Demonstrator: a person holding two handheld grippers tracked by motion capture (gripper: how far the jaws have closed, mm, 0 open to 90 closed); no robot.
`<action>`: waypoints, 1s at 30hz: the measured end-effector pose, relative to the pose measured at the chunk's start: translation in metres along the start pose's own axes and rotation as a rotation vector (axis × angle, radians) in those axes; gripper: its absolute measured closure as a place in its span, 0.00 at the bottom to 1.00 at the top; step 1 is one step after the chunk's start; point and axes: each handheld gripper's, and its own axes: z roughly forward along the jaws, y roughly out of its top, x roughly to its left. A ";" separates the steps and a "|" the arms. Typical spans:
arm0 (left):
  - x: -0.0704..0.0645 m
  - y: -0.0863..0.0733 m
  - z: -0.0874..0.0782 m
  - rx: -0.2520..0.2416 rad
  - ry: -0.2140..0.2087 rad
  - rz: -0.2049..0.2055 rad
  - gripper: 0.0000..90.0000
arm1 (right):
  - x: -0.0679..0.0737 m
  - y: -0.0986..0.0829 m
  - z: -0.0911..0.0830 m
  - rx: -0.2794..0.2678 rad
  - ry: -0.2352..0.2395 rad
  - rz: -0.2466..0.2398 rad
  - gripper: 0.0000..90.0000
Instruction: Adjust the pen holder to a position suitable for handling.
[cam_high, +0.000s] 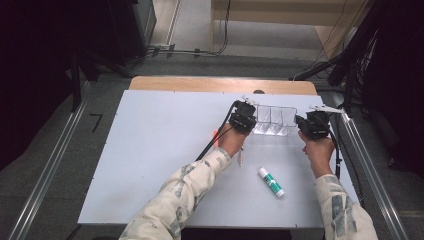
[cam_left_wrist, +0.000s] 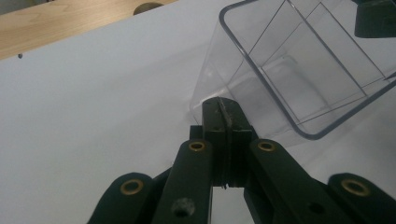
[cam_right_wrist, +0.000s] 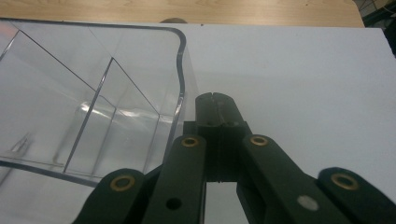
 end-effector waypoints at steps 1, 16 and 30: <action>0.001 0.001 0.001 -0.001 0.001 -0.003 1.00 | 0.000 0.000 0.001 0.001 -0.002 -0.003 0.98; 0.003 0.005 0.012 0.010 0.008 -0.026 1.00 | -0.002 0.003 0.014 0.007 -0.022 0.015 0.98; 0.004 0.006 0.012 0.011 0.020 -0.035 1.00 | -0.001 0.004 0.014 0.010 -0.026 0.015 0.98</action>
